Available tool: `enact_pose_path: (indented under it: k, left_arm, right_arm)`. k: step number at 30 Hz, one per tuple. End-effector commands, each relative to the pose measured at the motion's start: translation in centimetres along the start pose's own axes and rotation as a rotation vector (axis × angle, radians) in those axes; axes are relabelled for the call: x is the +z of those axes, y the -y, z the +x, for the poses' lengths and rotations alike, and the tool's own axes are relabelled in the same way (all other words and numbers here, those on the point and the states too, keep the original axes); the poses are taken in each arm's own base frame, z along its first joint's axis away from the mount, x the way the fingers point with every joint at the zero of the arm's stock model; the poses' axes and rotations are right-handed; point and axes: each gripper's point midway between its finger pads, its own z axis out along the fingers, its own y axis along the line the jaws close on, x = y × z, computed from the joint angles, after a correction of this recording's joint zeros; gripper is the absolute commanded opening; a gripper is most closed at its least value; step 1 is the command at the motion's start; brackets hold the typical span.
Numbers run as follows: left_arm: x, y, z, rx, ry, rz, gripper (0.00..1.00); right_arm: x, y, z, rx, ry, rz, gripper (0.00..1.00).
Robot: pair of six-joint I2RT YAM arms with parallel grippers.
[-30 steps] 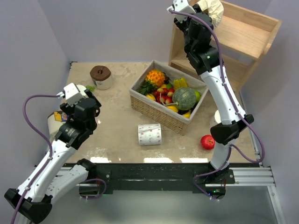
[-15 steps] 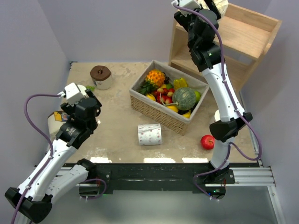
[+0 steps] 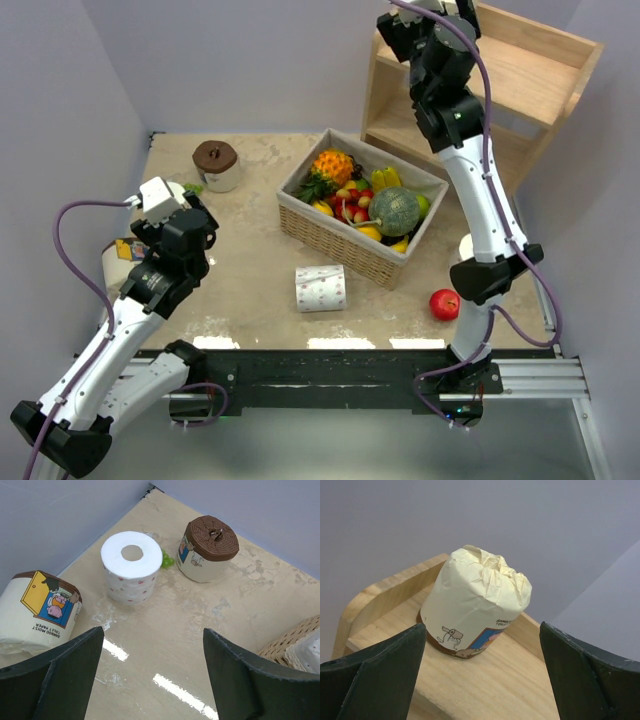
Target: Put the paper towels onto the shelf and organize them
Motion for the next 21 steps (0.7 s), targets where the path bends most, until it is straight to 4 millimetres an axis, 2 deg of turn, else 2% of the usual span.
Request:
enact_pose_path:
  k: [1, 2, 3, 4, 5, 6, 7, 8, 10, 13, 21]
  left_arm:
    - [0.0, 0.1, -1.0, -0.031, 0.040, 0.002, 0.85]
    - [0.1, 0.1, -1.0, -0.032, 0.039, 0.002, 0.85]
    - [0.0, 0.1, -1.0, -0.030, 0.038, 0.004, 0.85]
    - [0.1, 0.2, -0.9, -0.029, 0.037, 0.005, 0.85]
    - [0.1, 0.2, -1.0, -0.028, 0.038, 0.006, 0.85]
    - [0.1, 0.3, -1.0, -0.029, 0.038, 0.009, 0.85]
    - [0.1, 0.3, -0.9, -0.028, 0.036, 0.010, 0.85]
    - [0.1, 0.3, -0.9, -0.028, 0.035, 0.011, 0.85]
    - [0.1, 0.4, -0.9, -0.027, 0.035, 0.015, 0.85]
    - [0.1, 0.4, -1.0, -0.027, 0.035, 0.017, 0.85]
    - [0.1, 0.4, -0.9, -0.020, 0.035, 0.015, 0.85]
  right_arm:
    - [-0.9, 2.8, -0.2, 0.232, 0.011, -0.035, 0.98]
    - [-0.6, 3.7, 0.6, 0.261, -0.002, -0.030, 0.98]
    - [-0.5, 2.9, 0.9, 0.320, 0.000, -0.077, 0.98]
    - [-0.4, 2.9, 1.3, 0.339, -0.006, -0.095, 0.98]
    - [-0.5, 3.8, 1.5, 0.359, 0.002, -0.100, 0.98]
    - [-0.3, 3.3, 2.4, 0.370, -0.010, -0.122, 0.98]
    - [-0.3, 3.0, 2.0, 0.404, 0.015, -0.159, 0.98]
    - [-0.1, 3.7, 2.4, 0.410, 0.016, -0.160, 0.98]
    - [0.2, 3.2, 2.6, 0.438, 0.032, -0.206, 0.98]
    - [0.9, 3.5, 3.3, 0.449, 0.040, -0.224, 0.99]
    - [2.1, 1.8, 3.5, 0.455, 0.072, -0.296, 0.98]
